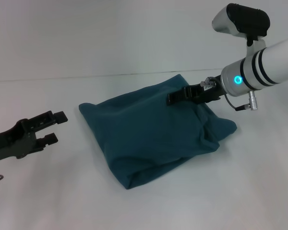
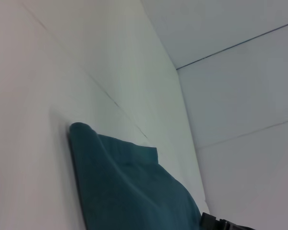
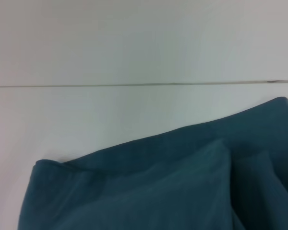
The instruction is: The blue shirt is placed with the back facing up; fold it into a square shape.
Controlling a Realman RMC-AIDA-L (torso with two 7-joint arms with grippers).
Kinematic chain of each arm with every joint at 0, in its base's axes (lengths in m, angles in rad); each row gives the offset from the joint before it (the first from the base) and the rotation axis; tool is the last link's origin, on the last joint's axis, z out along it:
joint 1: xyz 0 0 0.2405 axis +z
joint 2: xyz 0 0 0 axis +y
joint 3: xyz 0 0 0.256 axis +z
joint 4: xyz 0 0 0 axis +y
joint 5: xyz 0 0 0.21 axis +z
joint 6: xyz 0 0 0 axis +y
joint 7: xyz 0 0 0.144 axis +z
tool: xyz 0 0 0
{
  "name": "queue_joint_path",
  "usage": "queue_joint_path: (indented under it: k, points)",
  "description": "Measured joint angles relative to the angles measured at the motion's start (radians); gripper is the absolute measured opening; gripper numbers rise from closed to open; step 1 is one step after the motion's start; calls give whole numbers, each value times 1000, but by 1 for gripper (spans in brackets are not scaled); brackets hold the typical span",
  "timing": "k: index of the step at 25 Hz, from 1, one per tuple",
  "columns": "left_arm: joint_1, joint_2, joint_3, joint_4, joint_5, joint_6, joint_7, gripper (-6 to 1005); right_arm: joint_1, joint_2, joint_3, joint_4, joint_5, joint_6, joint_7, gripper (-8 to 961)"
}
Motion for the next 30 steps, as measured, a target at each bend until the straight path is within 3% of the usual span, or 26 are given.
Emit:
queue_joint_path:
  k: [23,30]
  points:
    - [-4,-3,-2,-11,-1,-15,9,907,4,26,0,31,8,20,-24,945]
    - [-3,-3,-2,-24,-1,-15,10,904,4,28,-2,29,16,15,-28,761]
